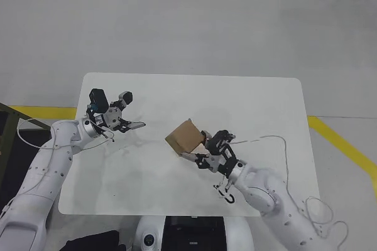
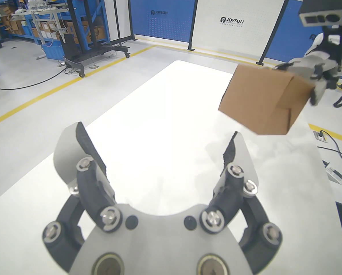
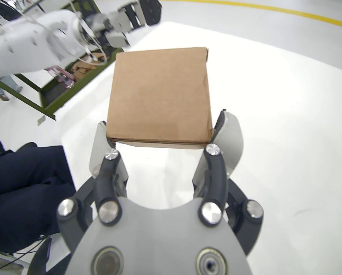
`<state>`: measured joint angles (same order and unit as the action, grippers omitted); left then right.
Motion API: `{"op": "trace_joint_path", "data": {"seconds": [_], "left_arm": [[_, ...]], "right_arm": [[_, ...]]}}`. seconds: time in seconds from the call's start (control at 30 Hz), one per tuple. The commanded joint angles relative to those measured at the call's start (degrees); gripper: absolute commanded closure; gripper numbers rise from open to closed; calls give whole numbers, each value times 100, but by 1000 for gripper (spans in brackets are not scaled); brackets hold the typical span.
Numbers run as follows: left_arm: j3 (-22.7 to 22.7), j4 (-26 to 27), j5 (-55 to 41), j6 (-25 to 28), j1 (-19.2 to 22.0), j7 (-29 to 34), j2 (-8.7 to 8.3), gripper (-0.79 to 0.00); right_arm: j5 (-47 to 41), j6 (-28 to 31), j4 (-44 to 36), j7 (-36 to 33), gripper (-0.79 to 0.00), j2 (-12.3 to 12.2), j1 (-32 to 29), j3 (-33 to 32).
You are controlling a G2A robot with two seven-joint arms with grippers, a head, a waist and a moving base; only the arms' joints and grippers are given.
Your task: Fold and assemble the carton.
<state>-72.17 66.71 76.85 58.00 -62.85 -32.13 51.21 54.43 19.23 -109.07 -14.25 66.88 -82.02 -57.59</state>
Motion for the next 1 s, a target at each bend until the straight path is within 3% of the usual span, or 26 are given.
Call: {"op": "trace_joint_path", "data": {"seconds": [0.0,0.17,0.27,0.43,0.97], "left_arm": [[0,0,0,0,0,0,0,-785],[0,0,0,0,0,0,0,-785],[0,0,0,0,0,0,0,-785],[0,0,0,0,0,0,0,-785],[0,0,0,0,0,0,0,-785]], "right_arm": [[-224,179,-259,27,-357,-26,-86,-149],[-1106,628,-905,427,-326,-70,-268,-598],[-1434,784,-1223,589,-376,-91,-330,-854],[-2139,981,-1595,733,-382,-111,-313,-1253],[-3340,1387,-1733,568,-369,-128,-262,-1588]]}}
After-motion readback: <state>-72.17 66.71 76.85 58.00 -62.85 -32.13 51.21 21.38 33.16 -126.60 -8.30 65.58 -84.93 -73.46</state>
